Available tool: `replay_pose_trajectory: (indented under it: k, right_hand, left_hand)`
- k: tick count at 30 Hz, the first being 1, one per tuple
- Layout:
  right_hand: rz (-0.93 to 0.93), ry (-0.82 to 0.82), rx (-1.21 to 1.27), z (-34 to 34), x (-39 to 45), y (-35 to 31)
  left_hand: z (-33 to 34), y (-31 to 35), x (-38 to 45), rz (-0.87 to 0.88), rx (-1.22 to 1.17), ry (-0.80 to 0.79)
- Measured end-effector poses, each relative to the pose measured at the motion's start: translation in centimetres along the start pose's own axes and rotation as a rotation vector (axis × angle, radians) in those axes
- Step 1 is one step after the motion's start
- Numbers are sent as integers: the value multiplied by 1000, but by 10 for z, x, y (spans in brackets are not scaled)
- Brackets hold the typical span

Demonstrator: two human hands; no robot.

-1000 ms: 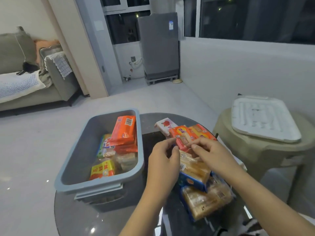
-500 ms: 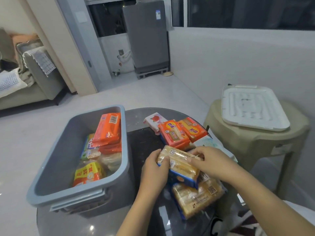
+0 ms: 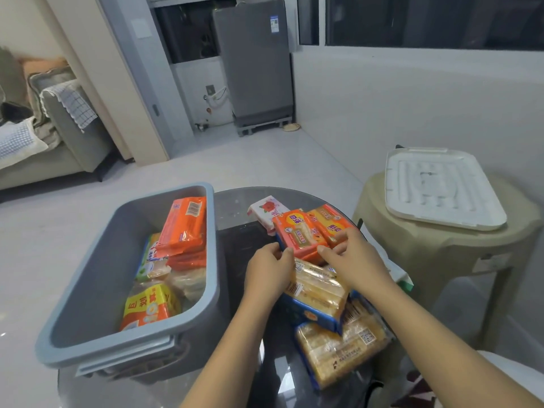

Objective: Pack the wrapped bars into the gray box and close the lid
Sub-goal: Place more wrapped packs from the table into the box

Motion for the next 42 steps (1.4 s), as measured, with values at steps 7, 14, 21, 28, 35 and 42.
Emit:
replay_pose_trajectory:
  k: [7, 14, 21, 28, 35, 42]
  right_hand:
    - [38, -120, 91, 13, 19, 4]
    - [51, -119, 40, 9, 26, 10]
    - [100, 110, -279, -24, 28, 28]
    - [246, -107, -303, -33, 29, 40]
    - [322, -123, -85, -38, 31, 45]
    - [417, -175, 69, -38, 32, 48]
  left_hand:
    - [4, 2, 24, -48, -35, -41]
    - [3, -4, 36, -54, 9, -29]
    - [7, -2, 64, -125, -137, -9]
    - [3, 2, 115, -337, -170, 87]
    - [5, 12, 152, -435, -83, 22]
    - [15, 15, 174, -434, 15, -86]
Point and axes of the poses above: each hand's wrist, its own x-axis towards the middle knuckle, its own z-axis out of the palm, y = z × x, the point moved 4 cm from there along x, towards the middle knuckle, and after that the axes turned 13 degrees about x, right-handed, at the moved point
